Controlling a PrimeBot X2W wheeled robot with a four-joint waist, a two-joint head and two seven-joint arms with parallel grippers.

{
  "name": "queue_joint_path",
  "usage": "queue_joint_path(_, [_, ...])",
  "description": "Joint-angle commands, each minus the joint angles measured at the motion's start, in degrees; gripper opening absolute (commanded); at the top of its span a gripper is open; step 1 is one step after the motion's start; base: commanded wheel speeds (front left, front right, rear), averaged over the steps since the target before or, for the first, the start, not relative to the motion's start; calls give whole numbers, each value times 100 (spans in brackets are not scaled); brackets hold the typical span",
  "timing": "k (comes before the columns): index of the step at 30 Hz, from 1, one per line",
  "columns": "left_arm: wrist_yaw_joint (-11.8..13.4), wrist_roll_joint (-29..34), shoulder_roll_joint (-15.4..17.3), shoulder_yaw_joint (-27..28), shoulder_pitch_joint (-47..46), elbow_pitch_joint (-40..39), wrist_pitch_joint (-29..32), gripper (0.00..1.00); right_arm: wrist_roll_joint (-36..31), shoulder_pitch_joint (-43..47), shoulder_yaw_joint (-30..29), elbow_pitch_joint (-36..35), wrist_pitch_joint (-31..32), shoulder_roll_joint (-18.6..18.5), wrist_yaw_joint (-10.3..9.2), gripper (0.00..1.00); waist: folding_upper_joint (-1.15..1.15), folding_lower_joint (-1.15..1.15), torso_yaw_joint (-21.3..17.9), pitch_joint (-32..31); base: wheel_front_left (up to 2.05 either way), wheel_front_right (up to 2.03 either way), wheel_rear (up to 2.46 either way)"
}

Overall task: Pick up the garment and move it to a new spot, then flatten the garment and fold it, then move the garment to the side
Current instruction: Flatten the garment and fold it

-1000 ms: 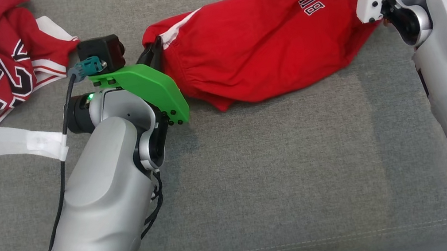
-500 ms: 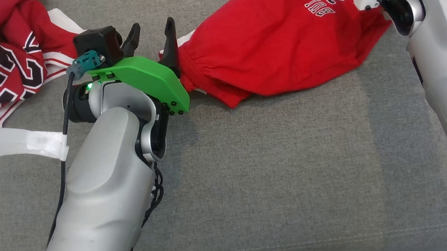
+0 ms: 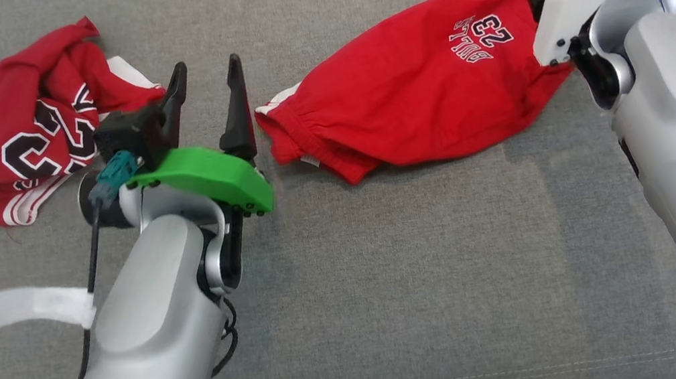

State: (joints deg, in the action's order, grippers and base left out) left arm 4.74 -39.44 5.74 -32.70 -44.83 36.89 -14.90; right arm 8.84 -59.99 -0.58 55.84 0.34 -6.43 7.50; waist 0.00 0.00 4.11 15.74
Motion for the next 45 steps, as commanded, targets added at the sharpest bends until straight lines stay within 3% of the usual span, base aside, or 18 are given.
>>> queue_joint_path(1, [84,160,103,244,407,-438,-32,100,134,242,-8,-10,-137,-32,-2,100,0,0,-4,-381,0,0,0])
queue_joint_path(7, [37,596,200,637,1676,-1556,-24,100,428,806,-41,-113,-410,27,-2,100,0,0,-9,-770,0,0,0])
queue_joint_path(21, [-237,1381,178,724,3490,-2986,-26,100,-23,1409,-773,494,-469,-269,-2,100,0,0,226,-877,0,0,0])
queue_joint_path(31, [-406,1905,96,683,3931,-3526,-26,100,-530,1129,-1578,989,-587,-433,-2,100,0,0,488,-500,0,0,0])
queue_joint_path(45, [-616,2159,-75,798,3980,-3664,-26,100,-1520,837,-2563,1286,-581,-533,-2,100,0,0,861,1,0,0,0])
